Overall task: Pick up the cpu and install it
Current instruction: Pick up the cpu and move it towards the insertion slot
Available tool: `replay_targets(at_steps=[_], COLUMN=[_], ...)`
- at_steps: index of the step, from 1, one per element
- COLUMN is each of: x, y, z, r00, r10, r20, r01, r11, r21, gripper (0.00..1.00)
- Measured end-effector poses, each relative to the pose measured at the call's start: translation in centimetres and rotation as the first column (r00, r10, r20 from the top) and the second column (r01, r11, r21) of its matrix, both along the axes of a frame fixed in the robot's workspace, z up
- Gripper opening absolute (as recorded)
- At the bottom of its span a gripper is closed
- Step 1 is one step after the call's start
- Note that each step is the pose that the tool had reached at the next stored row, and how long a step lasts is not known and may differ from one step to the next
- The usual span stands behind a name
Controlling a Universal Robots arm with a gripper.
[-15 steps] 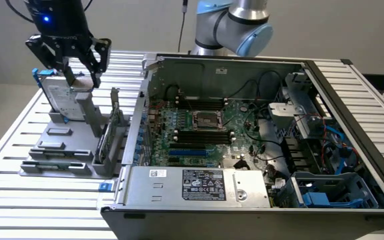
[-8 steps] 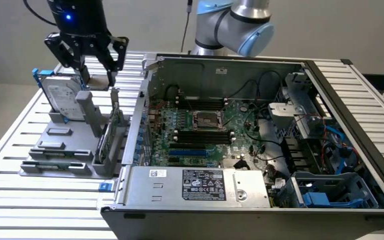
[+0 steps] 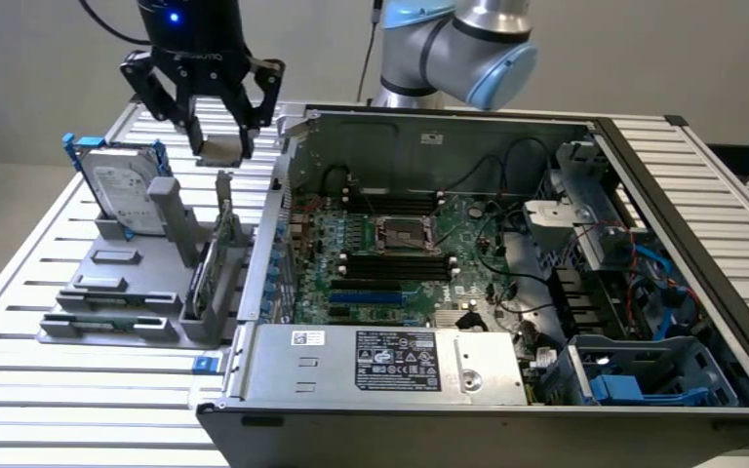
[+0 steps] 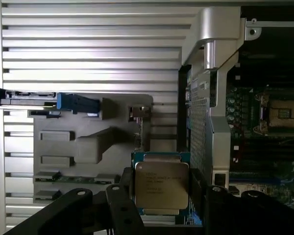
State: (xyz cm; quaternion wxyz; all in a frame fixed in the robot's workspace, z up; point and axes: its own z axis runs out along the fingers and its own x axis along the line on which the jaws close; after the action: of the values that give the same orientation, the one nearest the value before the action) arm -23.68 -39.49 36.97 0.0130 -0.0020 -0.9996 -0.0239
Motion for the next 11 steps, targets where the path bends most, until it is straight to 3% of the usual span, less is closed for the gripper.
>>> replay_targets(at_steps=[11], x=[4.8], y=[0.33], z=[0.91], r00=[1.0000], r10=[0.000], r20=[0.0000], r01=[0.000], r11=[1.0000], r21=[0.0000], gripper=[0.55])
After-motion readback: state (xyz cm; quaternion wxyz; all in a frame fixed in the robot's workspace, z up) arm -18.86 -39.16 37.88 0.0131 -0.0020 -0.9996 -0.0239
